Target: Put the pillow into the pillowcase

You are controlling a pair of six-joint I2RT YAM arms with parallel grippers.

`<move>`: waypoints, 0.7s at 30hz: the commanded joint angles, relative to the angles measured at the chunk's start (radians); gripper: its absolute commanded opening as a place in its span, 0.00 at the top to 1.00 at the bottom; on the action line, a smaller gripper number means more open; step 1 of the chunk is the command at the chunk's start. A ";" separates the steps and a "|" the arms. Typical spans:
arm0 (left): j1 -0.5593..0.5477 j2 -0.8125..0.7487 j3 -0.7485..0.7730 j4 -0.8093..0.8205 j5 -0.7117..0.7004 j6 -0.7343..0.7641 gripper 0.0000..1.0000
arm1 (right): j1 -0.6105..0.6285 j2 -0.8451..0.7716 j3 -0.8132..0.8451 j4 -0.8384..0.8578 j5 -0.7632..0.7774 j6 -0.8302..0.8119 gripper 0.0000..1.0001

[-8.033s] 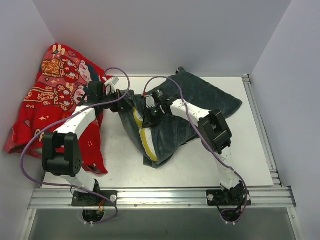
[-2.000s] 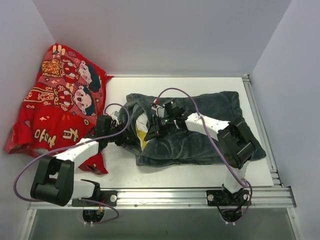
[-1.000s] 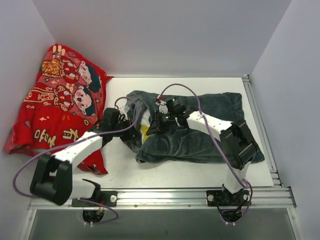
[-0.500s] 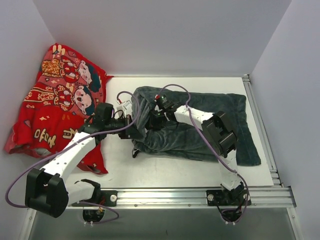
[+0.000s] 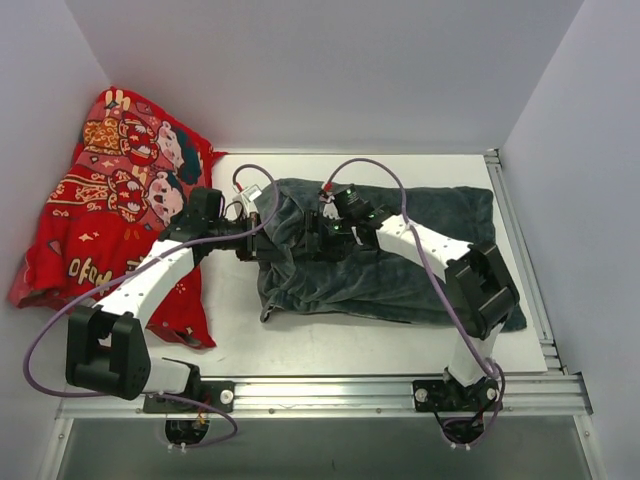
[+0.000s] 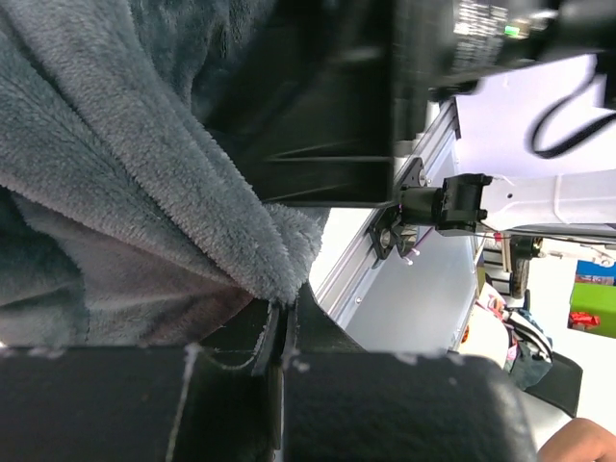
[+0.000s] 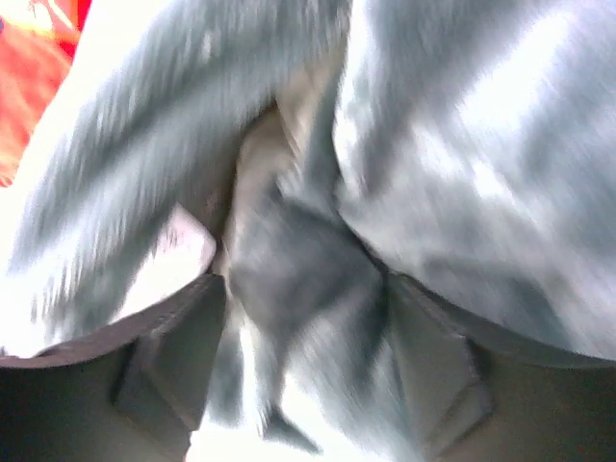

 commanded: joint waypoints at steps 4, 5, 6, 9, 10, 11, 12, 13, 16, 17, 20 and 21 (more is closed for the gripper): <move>0.019 0.017 0.059 0.080 0.054 0.052 1.00 | -0.019 -0.097 -0.021 -0.260 0.029 -0.200 0.53; 0.016 0.014 0.056 0.084 0.058 0.052 1.00 | -0.014 -0.074 -0.008 -0.281 0.017 -0.208 0.54; 0.014 0.011 0.051 0.097 0.060 0.048 1.00 | -0.008 -0.055 0.002 -0.292 0.012 -0.211 0.54; 0.002 0.001 0.041 0.111 0.070 0.043 1.00 | -0.003 0.044 0.046 -0.289 -0.034 -0.170 0.46; -0.001 -0.009 0.039 0.110 0.070 0.043 1.00 | -0.003 0.073 0.064 -0.286 -0.051 -0.147 0.45; -0.001 -0.012 0.035 0.107 0.069 0.043 1.00 | -0.008 0.122 0.099 -0.269 -0.072 -0.101 0.44; -0.003 -0.015 0.031 0.097 0.064 0.043 1.00 | -0.009 0.139 0.113 -0.258 -0.110 -0.077 0.43; -0.001 -0.024 0.030 0.087 0.063 0.048 1.00 | -0.017 0.150 0.123 -0.248 -0.120 -0.063 0.44; -0.001 -0.041 0.015 0.068 0.054 0.058 1.00 | -0.032 0.130 0.106 -0.189 -0.131 -0.033 0.46; -0.003 -0.047 0.005 0.064 0.049 0.060 1.00 | -0.040 0.105 0.098 -0.176 -0.132 -0.035 0.47; -0.001 -0.059 -0.004 0.064 0.041 0.062 1.00 | -0.072 0.036 0.062 -0.180 -0.127 -0.043 0.50; -0.001 -0.062 -0.005 0.062 0.041 0.062 1.00 | -0.081 0.015 0.051 -0.182 -0.129 -0.047 0.51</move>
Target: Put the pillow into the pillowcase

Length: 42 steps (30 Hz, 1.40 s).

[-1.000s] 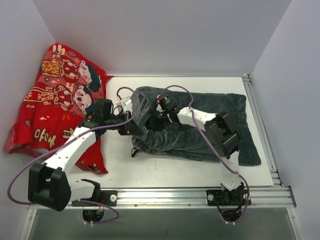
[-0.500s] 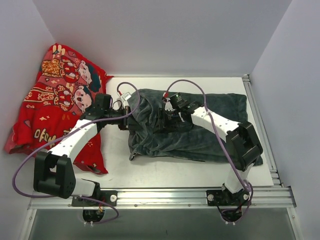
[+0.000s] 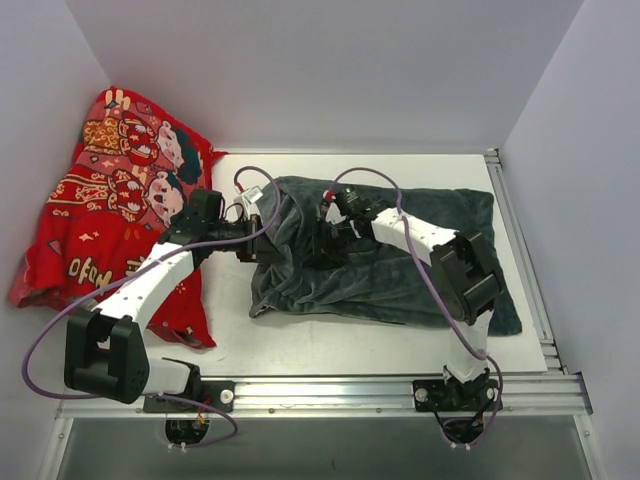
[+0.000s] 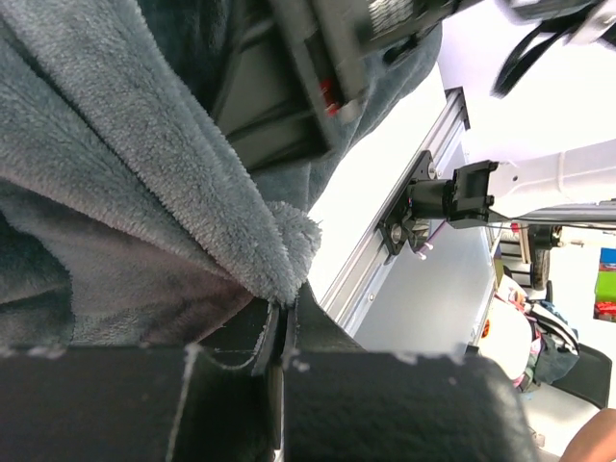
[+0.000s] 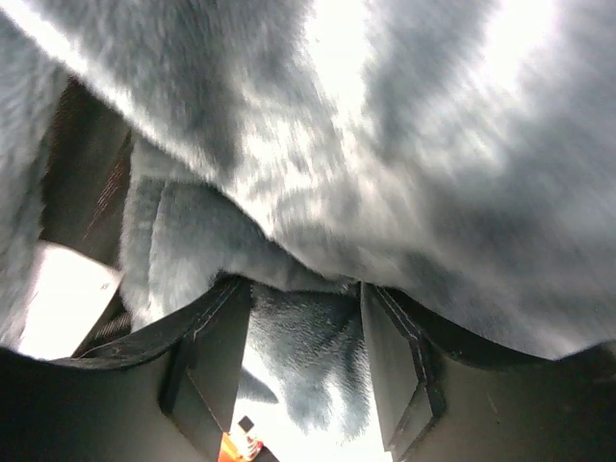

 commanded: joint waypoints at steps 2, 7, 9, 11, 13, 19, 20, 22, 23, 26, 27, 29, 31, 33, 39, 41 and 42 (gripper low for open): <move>0.003 -0.065 0.010 0.039 0.030 0.027 1.00 | -0.053 -0.148 -0.036 -0.018 0.000 -0.015 0.51; 0.008 -0.066 0.019 0.016 0.030 0.055 1.00 | -0.043 -0.139 0.024 -0.006 -0.074 0.017 0.46; 0.008 -0.062 0.020 0.016 0.028 0.059 1.00 | -0.024 -0.099 0.058 0.000 -0.084 0.042 0.42; 0.008 -0.057 0.020 0.016 0.025 0.058 1.00 | -0.012 -0.050 0.090 0.000 -0.086 0.069 0.39; 0.009 -0.056 0.019 0.019 0.021 0.055 1.00 | 0.009 -0.012 0.111 -0.004 -0.081 0.077 0.35; 0.021 -0.056 0.016 0.020 0.015 0.055 1.00 | 0.049 0.119 0.186 -0.023 -0.069 0.059 0.39; 0.026 -0.057 0.017 0.020 0.014 0.052 1.00 | 0.049 0.137 0.194 -0.048 -0.069 0.042 0.45; 0.037 -0.051 0.017 0.020 0.011 0.049 1.00 | 0.034 0.125 0.181 -0.094 -0.075 -0.008 0.82; 0.041 -0.048 0.019 0.023 0.013 0.046 1.00 | 0.005 0.078 0.161 -0.102 -0.080 -0.021 0.94; 0.063 -0.039 0.016 0.034 0.018 0.040 1.00 | -0.090 -0.083 0.089 -0.127 -0.084 -0.078 1.00; 0.067 -0.037 0.016 0.037 0.016 0.041 1.00 | -0.108 -0.127 0.075 -0.127 -0.093 -0.088 1.00; 0.074 -0.046 0.008 0.071 0.001 0.034 1.00 | -0.130 -0.241 0.041 -0.125 -0.109 -0.156 1.00; 0.068 -0.046 0.002 0.111 -0.004 0.015 1.00 | -0.132 -0.298 0.009 -0.116 -0.113 -0.197 1.00; 0.058 -0.034 0.003 0.168 -0.004 -0.019 1.00 | -0.126 -0.343 -0.040 -0.096 -0.150 -0.202 1.00; -0.006 0.046 0.036 0.286 -0.009 -0.074 1.00 | -0.099 -0.335 -0.065 -0.148 -0.150 -0.225 0.99; -0.006 0.050 0.036 0.303 -0.001 -0.092 1.00 | -0.098 -0.291 -0.064 -0.170 -0.117 -0.233 1.00; -0.008 0.050 0.034 0.306 0.002 -0.091 1.00 | -0.095 -0.272 -0.057 -0.170 -0.080 -0.233 1.00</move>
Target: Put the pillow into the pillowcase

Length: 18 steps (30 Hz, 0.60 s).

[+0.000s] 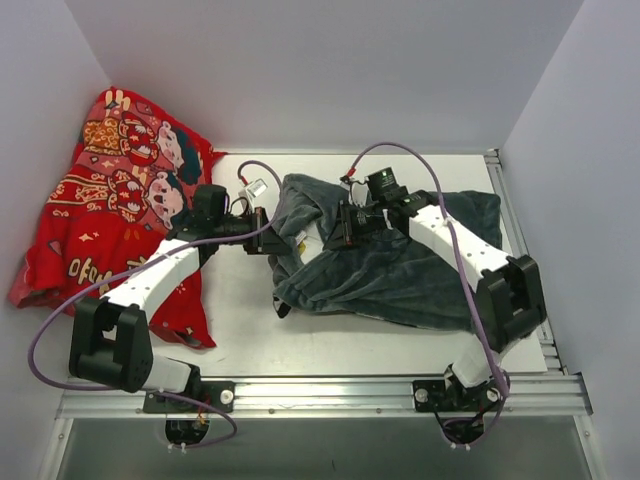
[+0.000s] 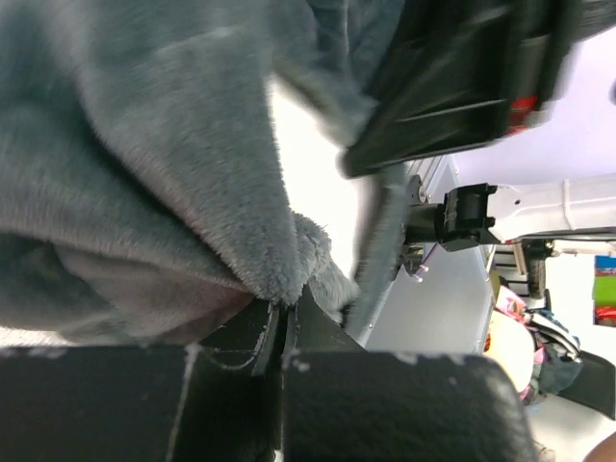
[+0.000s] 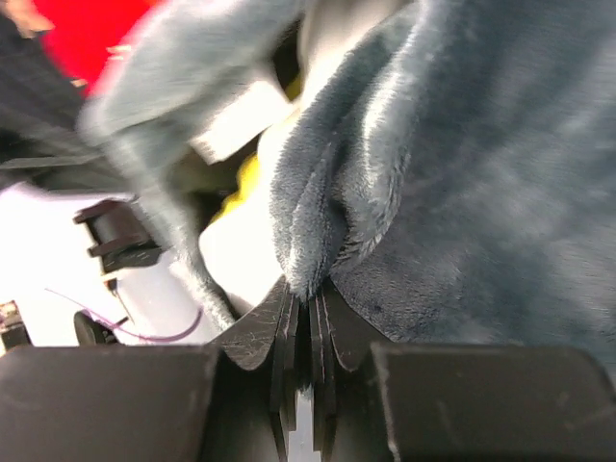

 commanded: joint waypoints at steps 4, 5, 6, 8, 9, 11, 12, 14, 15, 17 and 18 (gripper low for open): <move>0.005 -0.022 0.018 0.128 -0.002 -0.023 1.00 | 0.017 0.181 0.072 -0.085 0.006 0.025 0.90; 0.005 -0.027 0.015 0.114 -0.003 -0.022 1.00 | 0.014 0.230 0.088 -0.087 -0.032 0.047 0.84; 0.004 -0.036 0.007 0.105 -0.003 -0.017 1.00 | 0.012 0.242 0.097 -0.087 -0.044 0.059 0.82; 0.005 -0.041 0.000 0.085 -0.005 -0.005 1.00 | 0.006 0.246 0.097 -0.086 -0.051 0.055 0.90; 0.005 -0.045 -0.003 0.082 -0.003 -0.002 1.00 | 0.003 0.239 0.090 -0.084 -0.055 0.050 0.96; 0.005 -0.044 -0.011 0.071 0.000 0.007 1.00 | -0.003 0.215 0.070 -0.087 -0.064 0.055 1.00; 0.005 -0.042 -0.011 0.069 -0.002 0.010 1.00 | -0.009 0.207 0.065 -0.086 -0.086 0.061 0.95; 0.005 -0.042 -0.020 0.069 0.000 0.013 1.00 | -0.015 0.181 0.048 -0.082 -0.092 0.079 0.68; 0.005 -0.042 -0.022 0.071 -0.002 0.014 1.00 | -0.015 0.172 0.044 -0.076 -0.088 0.084 0.61; 0.005 -0.045 -0.030 0.074 -0.003 0.012 1.00 | -0.015 0.160 0.044 -0.055 -0.089 0.094 0.59; 0.005 -0.045 -0.031 0.074 -0.003 0.012 1.00 | -0.015 0.161 0.050 -0.049 -0.085 0.096 0.61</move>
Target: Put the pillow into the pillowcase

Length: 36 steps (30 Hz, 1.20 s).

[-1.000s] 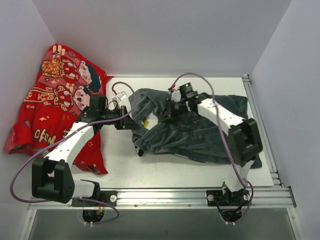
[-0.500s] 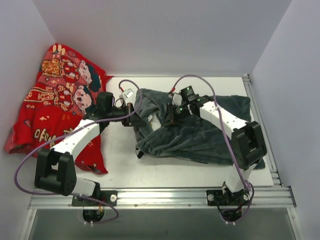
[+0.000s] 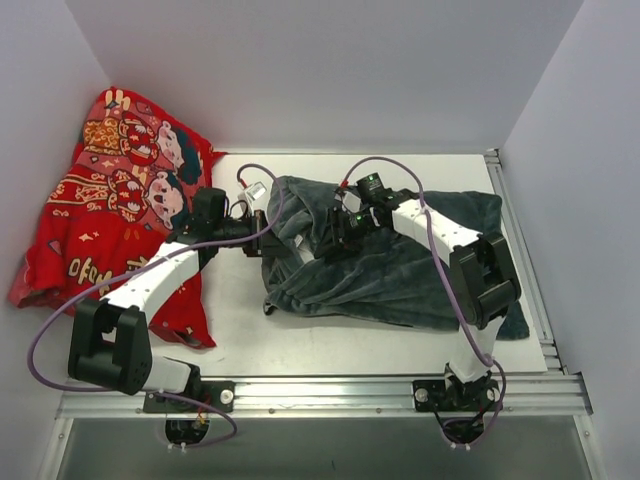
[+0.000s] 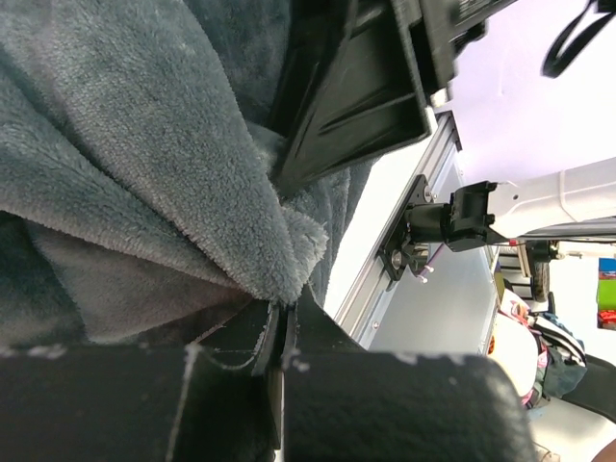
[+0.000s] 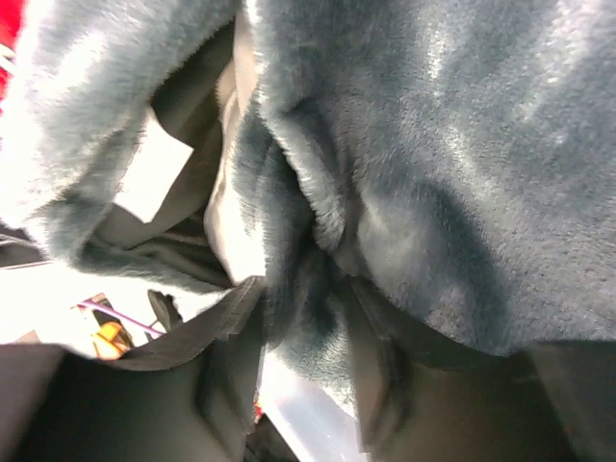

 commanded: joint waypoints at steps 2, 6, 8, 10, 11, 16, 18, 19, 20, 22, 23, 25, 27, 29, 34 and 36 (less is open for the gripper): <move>0.006 -0.044 0.000 0.046 0.000 0.020 1.00 | -0.008 -0.036 0.016 -0.014 -0.019 0.017 0.78; 0.006 -0.047 0.007 0.032 0.001 0.031 1.00 | -0.011 0.019 0.092 -0.014 -0.012 0.026 0.83; 0.008 -0.048 0.009 0.029 0.006 0.033 1.00 | -0.016 0.042 0.115 -0.014 -0.030 0.026 0.97; 0.006 -0.053 0.020 0.047 0.030 0.017 1.00 | -0.022 0.034 0.126 -0.017 -0.062 0.037 1.00; 0.003 -0.055 0.024 0.062 0.039 0.004 1.00 | -0.037 0.016 0.120 -0.015 -0.099 0.044 1.00; -0.079 -0.055 0.061 0.139 0.053 -0.027 1.00 | -0.053 -0.267 -0.041 0.149 -0.157 0.141 1.00; -0.123 -0.006 0.060 0.155 0.008 -0.020 1.00 | -0.048 -0.334 -0.062 0.219 -0.182 0.184 1.00; -0.162 0.017 0.054 0.159 -0.019 -0.019 1.00 | -0.045 -0.343 -0.067 0.229 -0.183 0.193 1.00; -0.175 0.043 0.044 0.205 -0.042 -0.024 1.00 | -0.041 -0.348 -0.067 0.229 -0.182 0.201 1.00; -0.169 0.178 0.017 0.268 -0.111 -0.070 1.00 | -0.039 -0.352 -0.085 0.226 -0.183 0.208 1.00; -0.166 0.179 0.009 0.300 -0.117 -0.082 1.00 | -0.039 -0.354 -0.098 0.226 -0.183 0.207 1.00; -0.167 0.261 -0.002 0.399 -0.122 -0.102 0.98 | -0.039 -0.362 -0.110 0.224 -0.176 0.204 1.00; -0.170 0.298 0.032 0.414 -0.070 -0.114 0.79 | -0.038 -0.351 -0.104 0.211 -0.171 0.192 1.00; -0.145 0.234 0.032 0.411 -0.031 -0.112 0.49 | -0.039 -0.340 -0.087 0.188 -0.162 0.164 1.00; 0.006 -0.053 -0.031 0.177 0.044 0.040 0.24 | -0.002 -0.276 -0.052 0.154 -0.122 0.097 1.00; 0.116 -0.155 -0.010 0.049 0.056 0.126 0.14 | 0.030 -0.225 -0.029 0.161 -0.098 0.078 1.00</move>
